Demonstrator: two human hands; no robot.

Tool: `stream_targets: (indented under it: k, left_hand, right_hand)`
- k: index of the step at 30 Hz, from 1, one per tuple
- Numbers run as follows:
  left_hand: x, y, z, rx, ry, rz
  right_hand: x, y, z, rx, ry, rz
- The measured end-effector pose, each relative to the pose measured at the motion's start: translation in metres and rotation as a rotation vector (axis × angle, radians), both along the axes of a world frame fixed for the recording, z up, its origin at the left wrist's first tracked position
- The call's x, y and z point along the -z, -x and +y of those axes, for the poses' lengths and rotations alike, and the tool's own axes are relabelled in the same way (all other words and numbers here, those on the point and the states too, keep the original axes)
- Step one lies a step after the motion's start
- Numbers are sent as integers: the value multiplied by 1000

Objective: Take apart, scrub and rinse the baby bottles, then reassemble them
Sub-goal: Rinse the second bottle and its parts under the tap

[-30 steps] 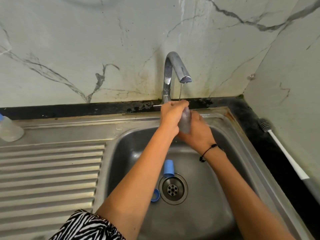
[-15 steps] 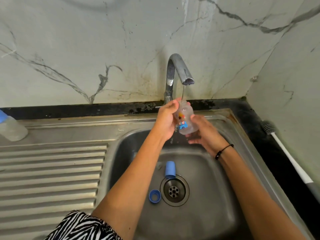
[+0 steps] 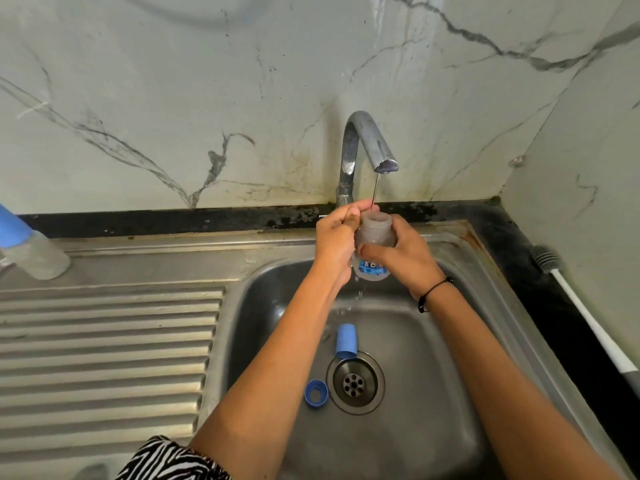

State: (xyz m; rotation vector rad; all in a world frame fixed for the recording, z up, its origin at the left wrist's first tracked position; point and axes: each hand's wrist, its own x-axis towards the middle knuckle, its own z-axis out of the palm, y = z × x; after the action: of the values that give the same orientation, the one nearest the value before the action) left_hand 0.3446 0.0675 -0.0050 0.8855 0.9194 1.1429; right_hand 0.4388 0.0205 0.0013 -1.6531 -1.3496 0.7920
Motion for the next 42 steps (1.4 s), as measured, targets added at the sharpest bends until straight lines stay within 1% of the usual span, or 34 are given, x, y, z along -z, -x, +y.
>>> stream_targets:
  k: [2,6,9,12,14,16,17,18,20,21,24,25,27,28,29,31,32,34,35,37,38,40,41,42]
  left_hand:
    - [1,2,0,-47,60,-4]
    - [10,9,-4,-102,188,-43]
    - [19,14,-7,-113,230,-33]
    - [26,14,-8,-116,250,-15]
    - [28,12,-8,-101,266,-12]
    - [29,10,-7,-102,274,-2]
    - [29,10,-5,-112,281,2]
    - [31,9,-5,-126,293,10]
    - [36,8,-6,-153,327,45]
    - [40,9,-8,-155,349,64]
    - [46,13,-11,-146,392,81]
    - [47,13,-11,-151,403,77]
    - [47,12,-11,-167,404,51]
    - [46,12,-11,-166,396,48]
    - [44,11,-11,-155,390,52]
    - [40,11,-9,-150,383,53]
    - [39,11,-9,-159,383,47]
    - [38,12,-8,-181,388,23]
    - [38,12,-7,-181,387,21]
    - [37,14,-7,-171,392,40]
    - [38,15,-8,-171,400,46]
    - [40,16,-10,-179,412,26]
    - [41,17,-10,-179,413,20]
    - [41,18,-10,-172,413,31]
  right_hand:
    - [0,2,1,-9,15,30]
    - [1,4,5,-27,26,-6]
    - [3,6,4,4,16,38]
    - [3,7,4,16,27,-10]
    - [2,9,3,68,-50,-44]
    - [4,14,0,162,-221,-92]
    - [6,16,1,176,-269,-120]
    - [9,17,1,160,-252,-150]
    - [13,15,2,113,-98,-225]
    - [15,12,1,123,-77,-252]
    - [13,11,1,192,-280,-271]
    - [12,11,2,176,-276,-283]
    - [14,11,5,84,-93,-371]
    - [16,11,5,71,-49,-421]
    - [17,10,5,93,-88,-446]
    - [16,10,6,150,-228,-423]
    - [15,11,7,139,-201,-414]
    - [16,12,5,57,-41,-451]
    - [17,13,4,58,-49,-468]
    - [17,15,4,112,-198,-465]
    - [18,16,4,114,-215,-460]
    - [18,16,4,74,-72,-462]
    - [19,16,4,78,-44,-461]
    - [20,16,4,108,-91,-454]
